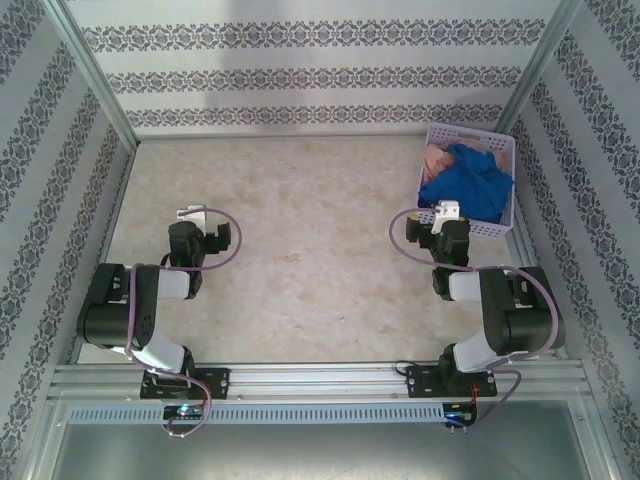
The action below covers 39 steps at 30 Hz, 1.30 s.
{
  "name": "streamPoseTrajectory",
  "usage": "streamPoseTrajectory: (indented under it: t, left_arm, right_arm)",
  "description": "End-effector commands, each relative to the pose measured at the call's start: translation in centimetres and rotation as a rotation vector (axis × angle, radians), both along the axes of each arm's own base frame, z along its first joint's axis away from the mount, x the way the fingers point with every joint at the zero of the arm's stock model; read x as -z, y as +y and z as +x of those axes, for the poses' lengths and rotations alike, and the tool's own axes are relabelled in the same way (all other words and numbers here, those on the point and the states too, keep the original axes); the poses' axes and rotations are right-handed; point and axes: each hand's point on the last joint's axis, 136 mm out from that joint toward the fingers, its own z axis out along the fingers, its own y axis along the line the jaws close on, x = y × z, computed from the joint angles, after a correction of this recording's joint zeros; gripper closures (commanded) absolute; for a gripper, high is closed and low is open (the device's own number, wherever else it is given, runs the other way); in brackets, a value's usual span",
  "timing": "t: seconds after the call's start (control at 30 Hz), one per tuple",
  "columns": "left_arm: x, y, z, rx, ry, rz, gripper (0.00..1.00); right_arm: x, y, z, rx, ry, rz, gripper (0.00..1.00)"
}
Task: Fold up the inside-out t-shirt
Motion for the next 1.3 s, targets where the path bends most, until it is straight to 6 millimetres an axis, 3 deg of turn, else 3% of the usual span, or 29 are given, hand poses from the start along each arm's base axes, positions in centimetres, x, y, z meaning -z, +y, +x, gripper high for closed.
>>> streamPoseTrajectory:
  t: [0.0, 0.9, 1.03, 1.07, 1.17, 1.27]
  left_arm:
    - [-0.6, -0.7, 0.3, 0.032, -0.03, 0.006, 0.0]
    - [-0.6, -0.7, 0.3, 0.032, -0.031, 0.006, 0.0]
    - [-2.2, -0.3, 0.1, 0.01, -0.045, 0.007, 0.0]
    - [-3.0, 0.2, -0.2, -0.024, -0.032, 0.002, 0.0]
    - [-5.0, 1.7, -1.2, -0.145, 0.002, -0.037, 0.0]
    - [-7.6, 0.7, -1.6, -0.112, -0.048, -0.118, 0.0]
  right_arm:
    - [-1.0, 0.4, 0.5, -0.018, -0.037, 0.014, 0.02]
    - [-1.1, 0.4, 0.4, -0.014, -0.04, 0.01, 0.02]
    - [-3.4, -0.5, -0.7, 0.06, -0.102, -0.009, 0.02]
    - [-3.4, -0.9, -1.9, 0.082, -0.1, -0.009, 0.02]
    - [-6.0, -2.5, -3.9, 0.177, -0.185, 0.012, 0.02]
    - [-8.9, -4.4, -5.7, 0.297, -0.266, 0.091, 0.02]
